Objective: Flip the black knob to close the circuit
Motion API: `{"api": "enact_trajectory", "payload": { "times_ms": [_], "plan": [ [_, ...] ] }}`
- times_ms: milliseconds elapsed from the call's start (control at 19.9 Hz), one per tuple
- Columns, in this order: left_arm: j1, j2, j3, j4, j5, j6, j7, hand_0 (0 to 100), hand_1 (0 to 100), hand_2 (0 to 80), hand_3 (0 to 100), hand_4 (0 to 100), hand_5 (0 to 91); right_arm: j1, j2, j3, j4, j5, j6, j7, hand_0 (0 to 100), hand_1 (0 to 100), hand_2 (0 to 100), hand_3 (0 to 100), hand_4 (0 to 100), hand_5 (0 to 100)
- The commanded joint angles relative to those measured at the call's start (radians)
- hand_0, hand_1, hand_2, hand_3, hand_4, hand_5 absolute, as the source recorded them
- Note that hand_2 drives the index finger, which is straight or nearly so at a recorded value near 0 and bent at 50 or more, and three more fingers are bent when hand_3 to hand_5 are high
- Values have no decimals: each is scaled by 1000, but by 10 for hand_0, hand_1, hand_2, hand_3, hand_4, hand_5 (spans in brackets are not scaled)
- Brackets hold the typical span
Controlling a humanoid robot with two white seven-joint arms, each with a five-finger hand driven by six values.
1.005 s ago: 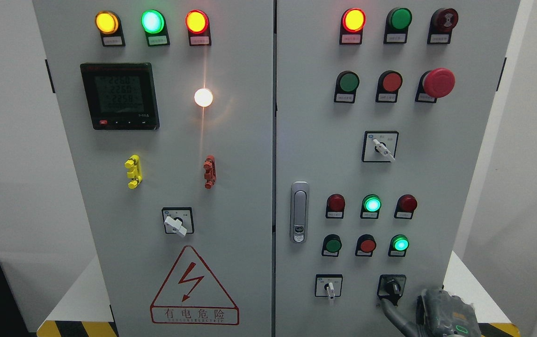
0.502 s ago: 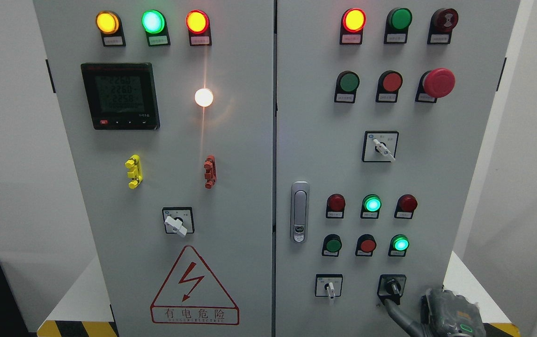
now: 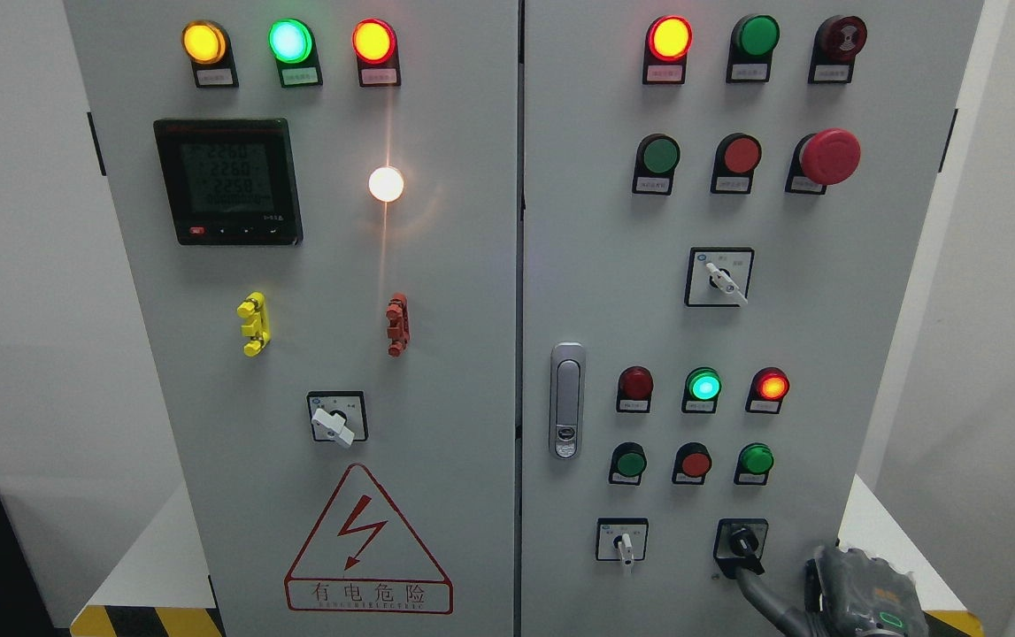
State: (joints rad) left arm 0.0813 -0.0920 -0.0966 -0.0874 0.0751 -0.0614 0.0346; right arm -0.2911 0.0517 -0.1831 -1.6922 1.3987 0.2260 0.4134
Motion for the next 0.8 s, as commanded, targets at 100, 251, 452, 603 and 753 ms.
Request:
{"api": "enact_trajectory", "payload": {
  "times_ms": [100, 251, 452, 603, 753],
  "plan": [
    [0, 0, 0, 0, 0, 0, 1, 120, 556, 0, 0, 0, 0, 0, -7, -26, -15, -10, 1, 1, 0, 0, 867, 1000, 890, 841],
    [0, 0, 0, 0, 0, 0, 1, 120, 556, 0, 0, 0, 0, -2, -4, -26, -30, -12, 3, 1, 0, 0, 869, 1000, 890, 842],
    [0, 0, 0, 0, 0, 0, 1, 120, 556, 0, 0, 0, 0, -2, 0, -26, -46, -14, 4, 1, 0, 0, 868, 1000, 891, 842],
    [0, 0, 0, 0, 0, 0, 1, 120, 556, 0, 0, 0, 0, -2, 0, -26, -47, -14, 4, 1, 0, 0, 867, 1000, 891, 843],
    [0, 0, 0, 0, 0, 0, 1, 120, 556, 0, 0, 0, 0, -2, 2, -26, -55, -15, 3, 1, 0, 0, 868, 1000, 891, 844]
  ]
}}
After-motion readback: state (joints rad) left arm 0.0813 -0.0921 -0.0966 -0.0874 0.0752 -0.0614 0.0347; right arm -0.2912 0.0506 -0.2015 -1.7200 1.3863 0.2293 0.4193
